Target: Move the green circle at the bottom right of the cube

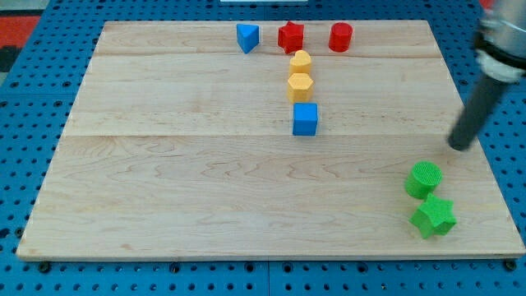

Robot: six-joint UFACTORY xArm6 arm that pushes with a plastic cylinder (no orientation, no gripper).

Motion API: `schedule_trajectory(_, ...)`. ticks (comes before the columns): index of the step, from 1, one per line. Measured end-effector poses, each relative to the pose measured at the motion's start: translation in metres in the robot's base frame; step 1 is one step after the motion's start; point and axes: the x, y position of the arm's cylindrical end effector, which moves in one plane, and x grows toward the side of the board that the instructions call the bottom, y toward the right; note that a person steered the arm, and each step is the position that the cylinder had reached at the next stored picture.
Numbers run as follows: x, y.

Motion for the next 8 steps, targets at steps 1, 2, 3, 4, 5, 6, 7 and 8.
schedule_trajectory(1,0.055,-0.009)
schedule_trajectory(2,0.021,-0.075)
schedule_trajectory(3,0.018,-0.14)
schedule_trajectory(4,0.033,-0.085)
schedule_trajectory(5,0.067,-0.13)
schedule_trajectory(6,0.059,-0.177)
schedule_trajectory(7,0.034,-0.181)
schedule_trajectory(8,0.031,-0.175)
